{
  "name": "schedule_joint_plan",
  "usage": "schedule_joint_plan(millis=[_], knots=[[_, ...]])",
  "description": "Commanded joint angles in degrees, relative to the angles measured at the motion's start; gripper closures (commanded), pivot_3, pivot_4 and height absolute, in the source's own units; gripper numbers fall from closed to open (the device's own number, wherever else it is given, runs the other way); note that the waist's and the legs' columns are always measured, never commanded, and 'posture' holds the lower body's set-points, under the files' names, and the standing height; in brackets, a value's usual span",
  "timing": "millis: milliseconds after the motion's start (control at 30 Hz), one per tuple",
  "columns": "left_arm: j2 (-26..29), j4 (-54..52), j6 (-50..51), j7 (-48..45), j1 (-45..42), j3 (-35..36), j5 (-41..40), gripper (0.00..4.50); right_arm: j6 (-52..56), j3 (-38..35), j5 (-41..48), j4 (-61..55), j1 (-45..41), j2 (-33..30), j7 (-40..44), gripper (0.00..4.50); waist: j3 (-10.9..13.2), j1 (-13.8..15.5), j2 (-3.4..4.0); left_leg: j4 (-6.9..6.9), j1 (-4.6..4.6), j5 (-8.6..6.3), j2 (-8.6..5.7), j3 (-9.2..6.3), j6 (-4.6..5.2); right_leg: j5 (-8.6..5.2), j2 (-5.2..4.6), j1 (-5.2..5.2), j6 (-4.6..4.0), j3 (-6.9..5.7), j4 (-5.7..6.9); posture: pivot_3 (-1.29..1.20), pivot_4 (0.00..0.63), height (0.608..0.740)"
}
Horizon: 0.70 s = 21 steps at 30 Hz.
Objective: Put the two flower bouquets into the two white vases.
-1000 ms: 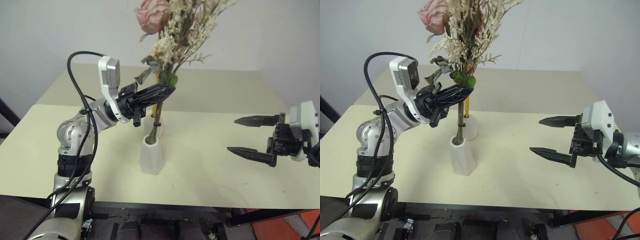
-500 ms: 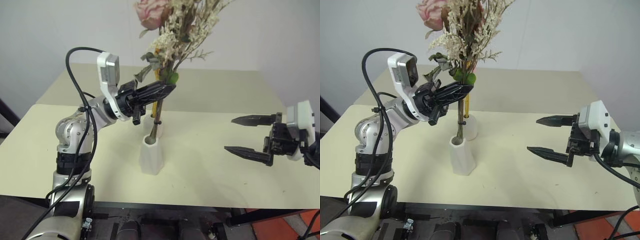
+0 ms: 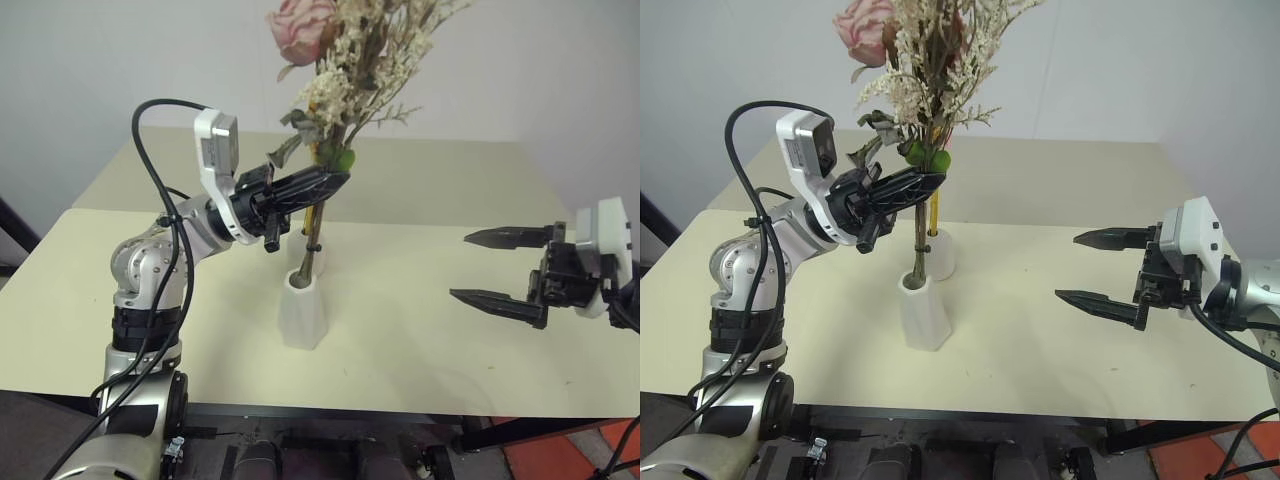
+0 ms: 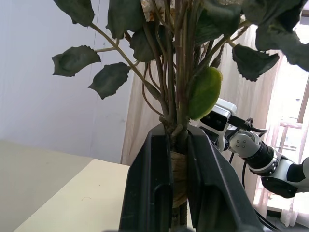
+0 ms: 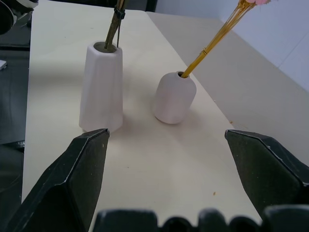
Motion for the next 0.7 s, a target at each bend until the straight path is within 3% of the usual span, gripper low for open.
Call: schedule_joint_plan(millis=[33, 700], knots=[[0.5, -1.4, -0.1, -0.4, -0.9, 0.4, -0.6, 4.38, -1.8, 0.3, -0.1, 0.2, -2.0, -0.1, 0.0, 0.00, 0.0, 0.0, 0.00, 0.00, 0.00, 0.00, 0.00, 0.00, 0.00, 0.00, 0.00, 0.00, 0.00, 0.00, 0.00, 0.00, 0.150, 0.740], [0.6, -1.6, -1.7, -0.9, -1.7, 2.5, -1.2, 4.38, -4.1, 2.7, -1.1, 3.5, -4.8, -0.1, 1.9, 0.00, 0.0, 0.0, 0.00, 0.00, -0.01, 0.00, 0.00, 0.00, 0.00, 0.00, 0.00, -0.02, 0.00, 0.00, -0.01, 0.00, 0.150, 0.740]])
